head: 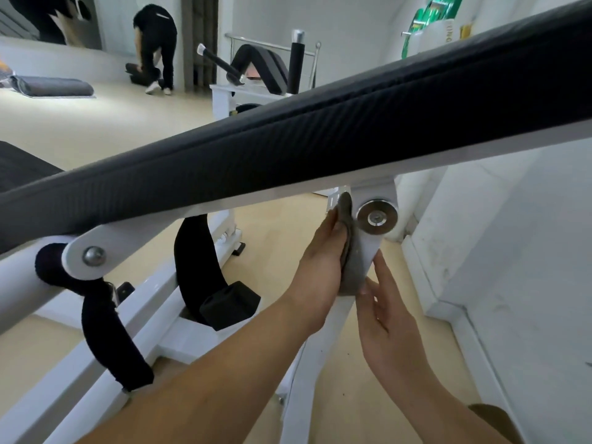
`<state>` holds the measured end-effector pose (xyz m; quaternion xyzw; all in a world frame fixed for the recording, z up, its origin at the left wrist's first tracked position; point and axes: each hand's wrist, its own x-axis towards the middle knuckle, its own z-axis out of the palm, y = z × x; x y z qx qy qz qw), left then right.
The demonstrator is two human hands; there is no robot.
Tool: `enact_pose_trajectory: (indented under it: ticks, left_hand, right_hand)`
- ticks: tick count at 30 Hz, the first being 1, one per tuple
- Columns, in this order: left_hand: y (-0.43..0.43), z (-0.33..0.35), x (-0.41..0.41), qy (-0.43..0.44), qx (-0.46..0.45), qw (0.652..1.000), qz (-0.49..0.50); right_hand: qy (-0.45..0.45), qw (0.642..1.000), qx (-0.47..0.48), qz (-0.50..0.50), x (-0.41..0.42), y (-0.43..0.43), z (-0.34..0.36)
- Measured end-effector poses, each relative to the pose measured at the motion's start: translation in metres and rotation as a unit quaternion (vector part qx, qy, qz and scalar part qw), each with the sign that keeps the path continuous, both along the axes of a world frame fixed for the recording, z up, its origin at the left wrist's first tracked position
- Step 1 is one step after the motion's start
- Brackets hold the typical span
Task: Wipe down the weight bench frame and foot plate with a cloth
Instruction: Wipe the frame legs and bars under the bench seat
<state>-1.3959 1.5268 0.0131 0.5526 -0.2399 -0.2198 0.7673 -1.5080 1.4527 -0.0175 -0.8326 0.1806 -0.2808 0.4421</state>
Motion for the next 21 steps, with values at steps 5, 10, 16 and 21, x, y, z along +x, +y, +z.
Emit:
enact_pose_trajectory:
  ticks: [5, 10, 16, 21]
  left_hand:
    - [0.009, -0.046, -0.014, 0.019, 0.063, 0.998, -0.007]
    - [0.0, -0.007, 0.002, 0.029, 0.063, 0.998, -0.002]
    - [0.003, -0.037, -0.003, -0.08, 0.075, 0.993, 0.031]
    - [0.011, -0.121, -0.02, -0.078, 0.14, 0.985, 0.062]
  right_hand:
    - [-0.003, 1.0, 0.0, -0.008, 0.002, -0.002, -0.007]
    - [-0.003, 1.0, 0.009, -0.006, 0.001, -0.004, -0.005]
    - [0.001, 1.0, -0.004, -0.02, 0.004, -0.007, -0.012]
    - [-0.008, 0.999, 0.014, -0.032, 0.007, -0.001, -0.02]
